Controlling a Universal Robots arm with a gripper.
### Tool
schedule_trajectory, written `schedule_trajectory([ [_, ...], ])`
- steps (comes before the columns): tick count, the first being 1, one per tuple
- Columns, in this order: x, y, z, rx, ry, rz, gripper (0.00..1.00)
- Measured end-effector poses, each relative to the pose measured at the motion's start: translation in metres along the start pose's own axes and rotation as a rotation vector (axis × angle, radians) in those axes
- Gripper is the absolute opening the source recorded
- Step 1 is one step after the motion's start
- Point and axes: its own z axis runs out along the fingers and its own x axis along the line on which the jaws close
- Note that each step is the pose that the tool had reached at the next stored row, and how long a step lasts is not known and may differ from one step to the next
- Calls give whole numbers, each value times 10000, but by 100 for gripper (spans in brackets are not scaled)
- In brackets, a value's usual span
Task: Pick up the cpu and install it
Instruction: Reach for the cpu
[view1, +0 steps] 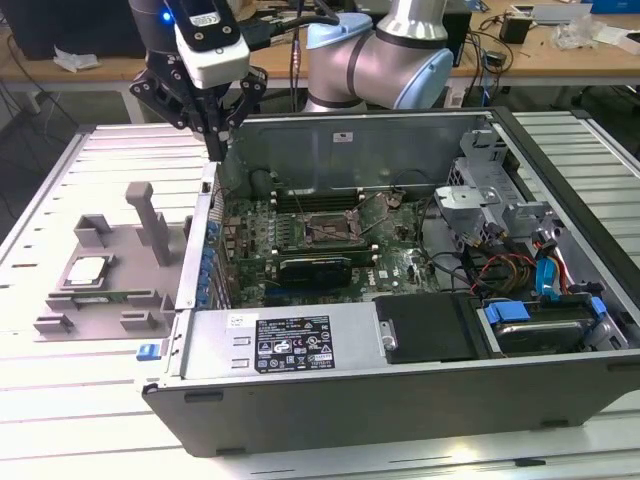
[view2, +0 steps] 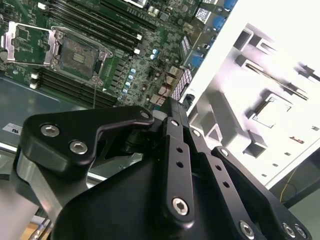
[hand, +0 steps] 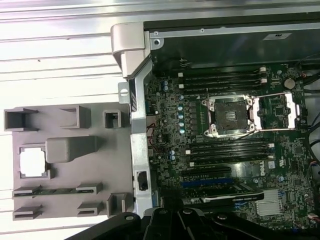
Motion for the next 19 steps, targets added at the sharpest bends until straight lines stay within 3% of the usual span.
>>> schedule_trajectory([
  [10,138,-10,-4,-6,0,-1,11],
  [19,312,-23,-8,-18,1,0,11],
])
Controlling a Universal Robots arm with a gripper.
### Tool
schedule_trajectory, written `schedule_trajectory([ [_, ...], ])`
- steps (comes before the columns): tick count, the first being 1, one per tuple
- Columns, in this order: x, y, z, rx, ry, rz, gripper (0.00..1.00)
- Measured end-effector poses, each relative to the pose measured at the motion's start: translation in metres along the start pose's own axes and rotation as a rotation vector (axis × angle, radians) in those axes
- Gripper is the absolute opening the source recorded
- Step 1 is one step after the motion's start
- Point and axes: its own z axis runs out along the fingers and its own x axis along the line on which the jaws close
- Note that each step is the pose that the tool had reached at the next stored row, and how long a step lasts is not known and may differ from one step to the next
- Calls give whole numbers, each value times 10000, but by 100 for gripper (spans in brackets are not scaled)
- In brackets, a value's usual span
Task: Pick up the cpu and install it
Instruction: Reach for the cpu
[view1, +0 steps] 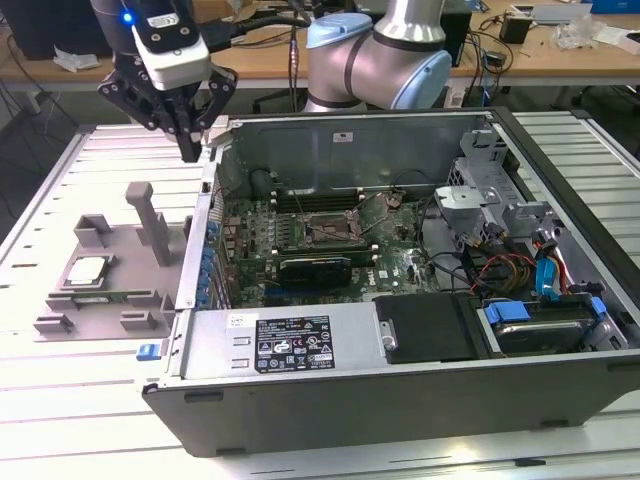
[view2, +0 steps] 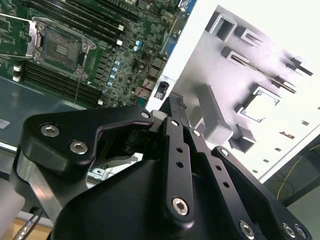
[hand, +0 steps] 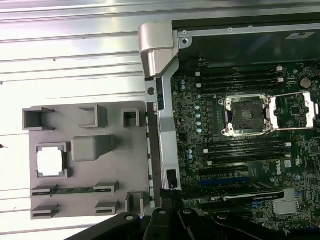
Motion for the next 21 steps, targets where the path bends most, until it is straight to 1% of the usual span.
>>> schedule_trajectory([
  [2,52,-4,-1,-7,0,1,11],
  [10,197,-15,-5,-14,1,2,11],
  [11,223,-17,-6,-15,2,3,11],
  [12,279,-21,-6,-16,1,4,11],
  [15,343,-26,-8,-18,1,3,11],
  [16,371,-28,-9,-17,2,3,11],
  [18,456,-34,-10,-18,2,5,11],
  [21,525,-39,-12,-17,1,5,11],
])
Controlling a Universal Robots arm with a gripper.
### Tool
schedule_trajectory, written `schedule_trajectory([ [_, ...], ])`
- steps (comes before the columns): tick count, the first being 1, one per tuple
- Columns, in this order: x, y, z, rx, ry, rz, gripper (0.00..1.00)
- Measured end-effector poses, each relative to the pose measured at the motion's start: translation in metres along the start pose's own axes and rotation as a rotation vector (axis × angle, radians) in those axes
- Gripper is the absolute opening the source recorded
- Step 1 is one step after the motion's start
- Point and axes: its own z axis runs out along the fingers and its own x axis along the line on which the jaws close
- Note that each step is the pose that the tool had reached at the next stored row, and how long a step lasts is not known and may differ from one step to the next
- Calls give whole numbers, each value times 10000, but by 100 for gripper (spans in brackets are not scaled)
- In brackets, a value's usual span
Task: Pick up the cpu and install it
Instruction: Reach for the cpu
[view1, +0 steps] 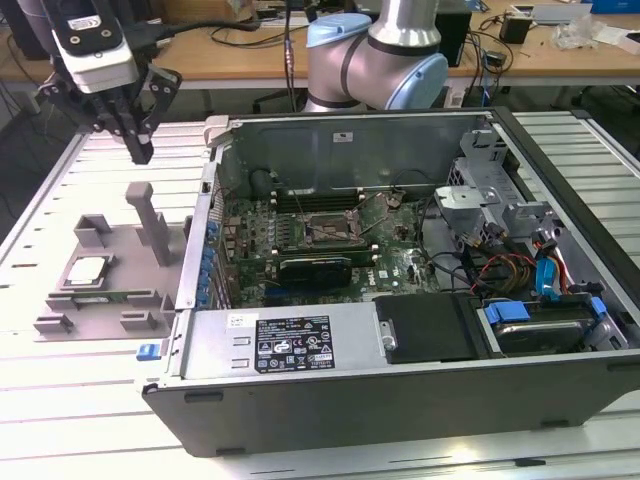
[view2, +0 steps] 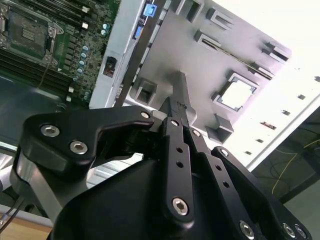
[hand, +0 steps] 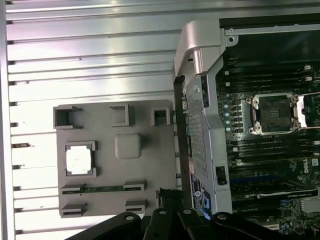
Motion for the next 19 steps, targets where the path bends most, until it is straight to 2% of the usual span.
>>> schedule_trajectory([
  [6,143,-11,-1,-1,0,1,11],
  [7,190,-14,3,-1,-2,1,11],
  [11,302,-24,23,-1,-3,0,11],
  [19,461,-37,37,-2,-4,1,11],
])
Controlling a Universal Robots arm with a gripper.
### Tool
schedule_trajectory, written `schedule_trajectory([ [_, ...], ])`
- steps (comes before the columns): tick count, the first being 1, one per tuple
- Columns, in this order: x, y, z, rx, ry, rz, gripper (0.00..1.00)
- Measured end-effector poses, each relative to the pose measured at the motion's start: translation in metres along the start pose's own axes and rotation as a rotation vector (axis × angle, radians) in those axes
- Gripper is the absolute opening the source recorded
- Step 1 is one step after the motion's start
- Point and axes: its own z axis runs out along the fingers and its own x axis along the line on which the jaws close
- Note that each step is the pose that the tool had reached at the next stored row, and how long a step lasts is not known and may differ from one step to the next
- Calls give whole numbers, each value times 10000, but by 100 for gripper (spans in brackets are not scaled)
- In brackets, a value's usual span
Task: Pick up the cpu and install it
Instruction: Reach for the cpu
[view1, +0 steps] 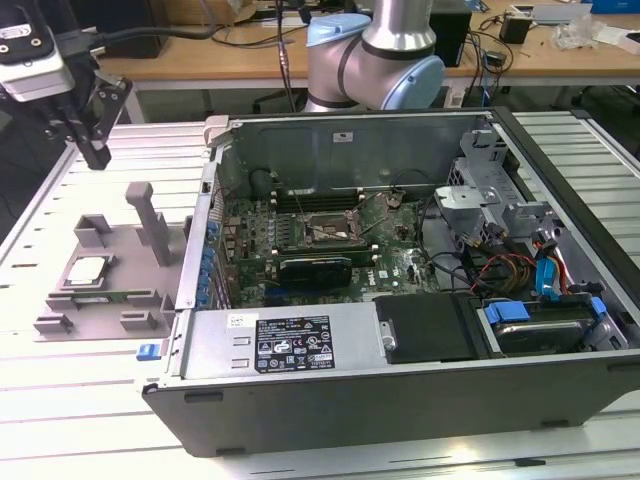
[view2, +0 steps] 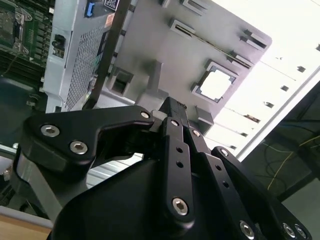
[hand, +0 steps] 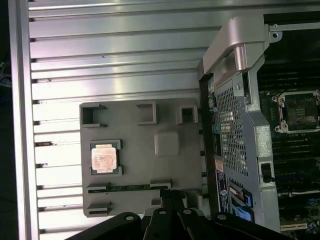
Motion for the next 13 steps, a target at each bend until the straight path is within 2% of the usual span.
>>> schedule_trajectory([
  [8,173,-14,19,1,0,-1,11],
  [13,268,-24,81,1,0,0,11],
])
